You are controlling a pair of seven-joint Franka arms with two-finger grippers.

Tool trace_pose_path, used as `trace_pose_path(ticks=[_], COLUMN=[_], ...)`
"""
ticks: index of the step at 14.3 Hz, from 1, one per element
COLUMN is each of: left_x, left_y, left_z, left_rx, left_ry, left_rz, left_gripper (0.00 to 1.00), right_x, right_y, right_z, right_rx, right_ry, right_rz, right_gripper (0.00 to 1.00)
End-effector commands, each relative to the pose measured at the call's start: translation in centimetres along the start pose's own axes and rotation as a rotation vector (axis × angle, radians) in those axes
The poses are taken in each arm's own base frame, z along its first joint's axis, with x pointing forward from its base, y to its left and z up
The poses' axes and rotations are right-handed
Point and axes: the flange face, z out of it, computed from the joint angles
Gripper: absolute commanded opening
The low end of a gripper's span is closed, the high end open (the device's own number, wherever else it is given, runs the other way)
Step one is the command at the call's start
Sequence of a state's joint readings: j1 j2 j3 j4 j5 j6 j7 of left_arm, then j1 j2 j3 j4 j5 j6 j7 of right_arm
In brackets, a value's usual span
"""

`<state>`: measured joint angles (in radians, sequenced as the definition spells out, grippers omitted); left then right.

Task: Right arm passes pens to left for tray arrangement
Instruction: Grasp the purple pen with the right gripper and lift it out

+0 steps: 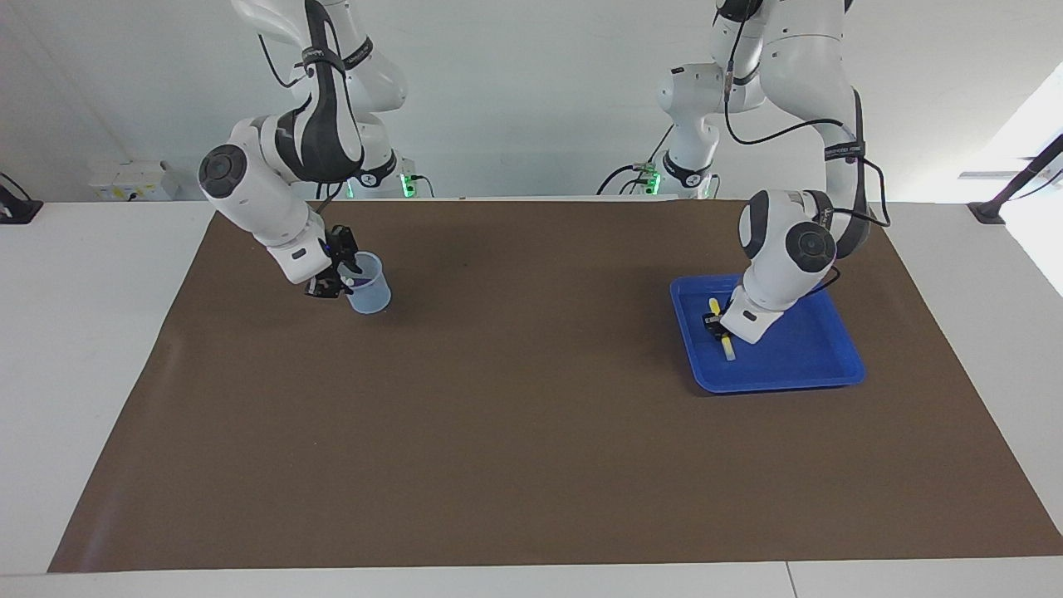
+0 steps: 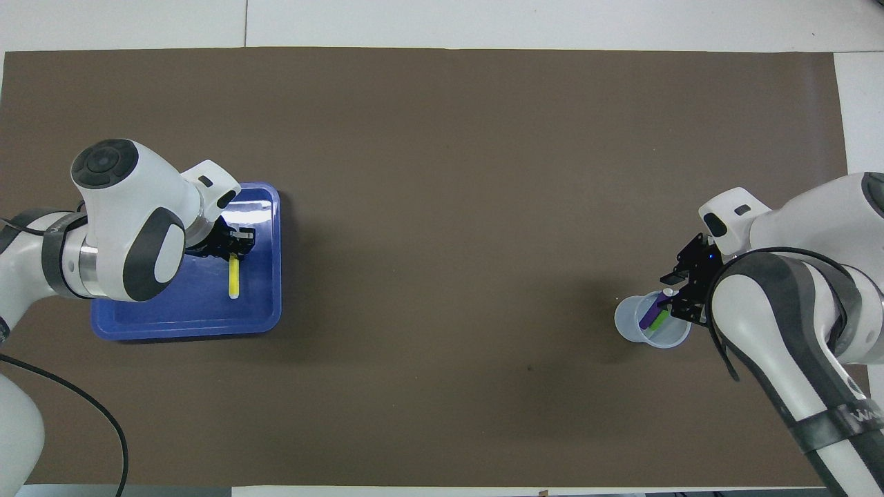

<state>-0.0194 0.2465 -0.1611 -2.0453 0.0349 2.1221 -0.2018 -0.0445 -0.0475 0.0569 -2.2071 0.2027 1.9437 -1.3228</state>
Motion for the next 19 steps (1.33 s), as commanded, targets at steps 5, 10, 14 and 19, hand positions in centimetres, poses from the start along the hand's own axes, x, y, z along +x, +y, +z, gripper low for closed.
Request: trace_pose_path(ticks=[5, 10, 14, 19], left_x=[-0.7, -0.6, -0.5, -0.3], left_y=[-0.5, -0.6, -0.6, -0.6], left_z=[0.6, 0.5, 0.5, 0.1], left_rx=[0.018, 0.016, 0.016, 0.016], left_ry=[0.012, 0.02, 0.02, 0.02], left_rz=[-0.015, -0.018, -0.016, -0.018], left_gripper=[0.0, 0.5, 0.53, 0.54], right_x=[-0.6, 0.1, 1.5, 4.9], right_y=[-0.8, -0.4, -0.3, -2.2], right_z=[0.1, -1.0, -4.8, -13.1], right_rx=[-0.015, -0.012, 0.031, 0.072], right_ry=[-0.009, 0.004, 0.022, 0.095], right_rz=[-0.011, 0.011, 0.081, 0.383], right_gripper=[0.24, 0.07, 0.06, 0.04])
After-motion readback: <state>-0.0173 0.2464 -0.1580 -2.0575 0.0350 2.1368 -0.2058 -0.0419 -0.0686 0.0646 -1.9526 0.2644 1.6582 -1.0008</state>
